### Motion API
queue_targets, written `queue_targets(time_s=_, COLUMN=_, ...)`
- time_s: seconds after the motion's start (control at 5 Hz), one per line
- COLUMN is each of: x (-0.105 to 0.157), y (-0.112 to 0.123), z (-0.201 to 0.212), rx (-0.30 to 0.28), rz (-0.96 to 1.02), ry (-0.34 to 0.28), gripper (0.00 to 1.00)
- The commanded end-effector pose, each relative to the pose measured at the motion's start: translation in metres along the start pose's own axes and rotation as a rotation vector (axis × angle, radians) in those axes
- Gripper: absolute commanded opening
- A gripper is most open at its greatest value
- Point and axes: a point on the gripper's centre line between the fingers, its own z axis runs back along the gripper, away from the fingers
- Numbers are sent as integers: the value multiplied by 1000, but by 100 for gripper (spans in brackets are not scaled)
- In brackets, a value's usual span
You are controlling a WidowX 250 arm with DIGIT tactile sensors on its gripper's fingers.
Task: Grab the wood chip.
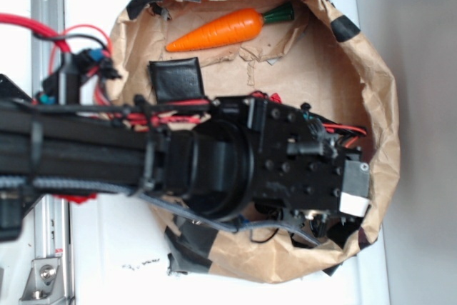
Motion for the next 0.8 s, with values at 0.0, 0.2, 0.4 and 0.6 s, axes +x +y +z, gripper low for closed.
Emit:
queue_targets(time_s=0.0, x=-46, y=40, z=91, rx=-73, rz=268, ry=-29, gripper=0)
queue_targets(time_s=0.2, x=-59, y=50, z=142, rx=-82, rz=341, ry=-50, gripper=0)
queue_targets(time_s=0.4, x=-43, y=55, z=163, rx=-121, rz=374, ry=-13, gripper=0)
queue_targets(time_s=0.6, x=-35, y=53, z=158, rx=-73, rz=401, ry=52, gripper=0)
